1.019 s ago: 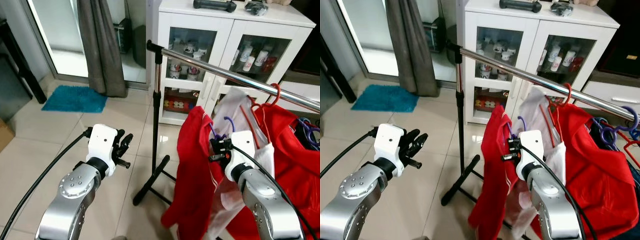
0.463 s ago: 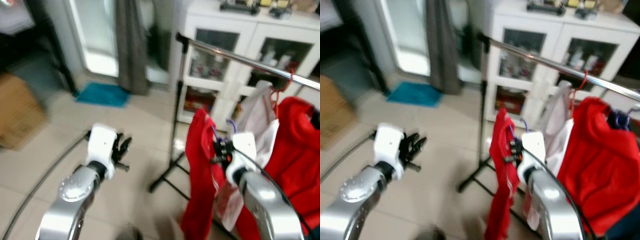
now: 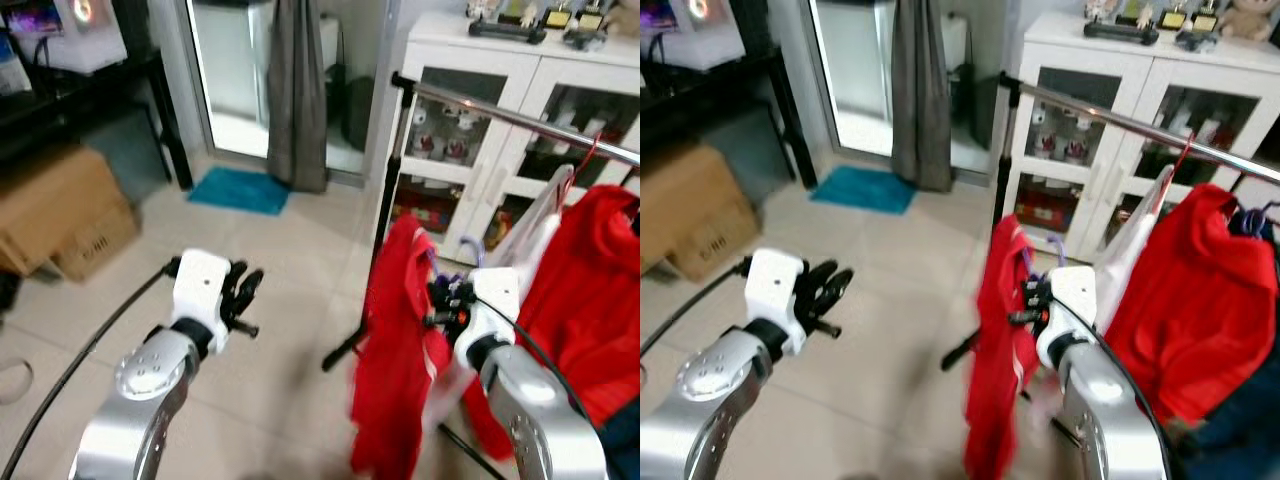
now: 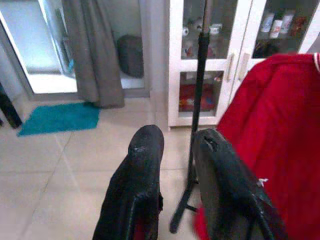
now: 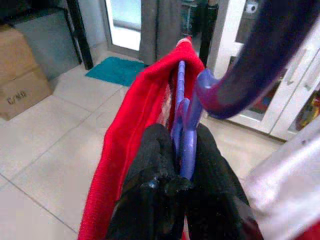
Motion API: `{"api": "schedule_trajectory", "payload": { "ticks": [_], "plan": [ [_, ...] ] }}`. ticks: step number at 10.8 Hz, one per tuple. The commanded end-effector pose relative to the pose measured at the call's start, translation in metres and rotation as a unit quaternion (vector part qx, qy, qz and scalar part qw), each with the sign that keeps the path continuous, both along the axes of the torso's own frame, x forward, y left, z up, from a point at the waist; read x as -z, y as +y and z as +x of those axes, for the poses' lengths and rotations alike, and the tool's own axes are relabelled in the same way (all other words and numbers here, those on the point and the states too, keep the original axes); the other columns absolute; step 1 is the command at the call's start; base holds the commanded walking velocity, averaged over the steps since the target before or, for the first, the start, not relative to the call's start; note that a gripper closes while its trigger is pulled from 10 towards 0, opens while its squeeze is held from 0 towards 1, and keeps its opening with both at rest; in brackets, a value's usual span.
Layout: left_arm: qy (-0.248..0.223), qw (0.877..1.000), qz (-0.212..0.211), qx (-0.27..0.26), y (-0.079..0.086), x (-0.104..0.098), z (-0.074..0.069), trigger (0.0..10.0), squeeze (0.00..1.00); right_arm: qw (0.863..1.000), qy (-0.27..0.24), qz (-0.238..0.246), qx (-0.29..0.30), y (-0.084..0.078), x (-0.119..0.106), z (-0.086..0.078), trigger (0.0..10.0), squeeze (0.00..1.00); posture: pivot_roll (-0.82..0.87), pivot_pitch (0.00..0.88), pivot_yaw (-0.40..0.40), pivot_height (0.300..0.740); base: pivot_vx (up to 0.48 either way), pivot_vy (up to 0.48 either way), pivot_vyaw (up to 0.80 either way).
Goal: Hang hanger
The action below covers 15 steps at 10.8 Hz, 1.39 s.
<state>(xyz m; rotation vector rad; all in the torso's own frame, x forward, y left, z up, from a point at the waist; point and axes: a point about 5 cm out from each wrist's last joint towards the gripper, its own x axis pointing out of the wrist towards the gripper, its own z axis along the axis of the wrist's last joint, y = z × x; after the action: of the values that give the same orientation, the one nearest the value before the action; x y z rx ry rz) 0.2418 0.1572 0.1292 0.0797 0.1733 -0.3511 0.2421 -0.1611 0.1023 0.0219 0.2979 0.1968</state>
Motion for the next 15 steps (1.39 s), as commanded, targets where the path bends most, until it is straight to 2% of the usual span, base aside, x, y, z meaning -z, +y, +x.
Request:
{"api": "schedule_trajectory", "payload": {
  "ticks": [1, 2, 6, 8, 10, 11, 13, 15],
  "plan": [
    [-0.003, 1.0, -0.004, -0.005, 0.001, -0.002, 0.001, 10.0, 0.0, 0.999, -0.031, -0.002, -0.007, 0.001, -0.013, 0.002, 10.0, 0.0, 0.05, 0.0, -0.028, 0.74, 0.0, 0.0, 0.0],
    [-0.007, 1.0, 0.004, 0.0, -0.001, -0.003, 0.0, 10.0, 0.0, 0.999, -0.03, 0.001, -0.025, 0.004, -0.013, 0.002, 10.0, 0.0, 0.05, 0.0, -0.029, 0.74, 0.0, 0.0, 0.0],
    [-0.009, 1.0, 0.002, -0.002, -0.004, -0.004, 0.001, 10.0, 0.0, 0.998, -0.028, -0.005, -0.051, 0.006, -0.014, 0.004, 10.0, 0.0, 0.05, 0.0, -0.042, 0.74, 0.0, -0.467, 0.0],
    [-0.014, 1.0, 0.013, 0.013, -0.003, -0.007, 0.001, 10.0, 0.0, 0.996, -0.039, -0.017, -0.079, 0.006, -0.018, 0.009, 10.0, 0.0, 0.05, 0.001, -0.044, 0.74, 0.0, 0.0, 0.0],
    [-0.01, 0.999, -0.018, 0.041, -0.002, -0.016, 0.004, 10.0, 0.0, 0.988, -0.058, -0.021, -0.138, 0.009, -0.028, 0.016, 10.0, 0.0, 0.06, 0.003, -0.051, 0.74, 0.0, 0.0, 0.0],
    [-0.02, 0.997, -0.035, 0.066, -0.003, -0.027, 0.006, 10.0, 1.0, 0.98, -0.085, -0.018, -0.18, 0.01, -0.039, 0.02, 10.0, 0.0, 0.06, 0.001, -0.055, 0.74, 0.0, 0.0, 0.0],
    [-0.021, 0.995, -0.044, 0.092, -0.008, -0.032, 0.01, 10.0, 1.0, 0.972, -0.115, -0.023, -0.201, 0.01, -0.048, 0.024, 10.0, 0.0, 0.07, 0.0, -0.063, 0.74, 0.0, 0.0, 0.0],
    [-0.014, 0.989, -0.104, 0.107, -0.015, -0.037, 0.021, 10.0, 1.0, 0.962, -0.144, -0.033, -0.23, 0.015, -0.057, 0.024, 10.0, 0.0, 0.07, 0.0, -0.069, 0.74, 0.0, 0.0, 0.0]
  ]
}}
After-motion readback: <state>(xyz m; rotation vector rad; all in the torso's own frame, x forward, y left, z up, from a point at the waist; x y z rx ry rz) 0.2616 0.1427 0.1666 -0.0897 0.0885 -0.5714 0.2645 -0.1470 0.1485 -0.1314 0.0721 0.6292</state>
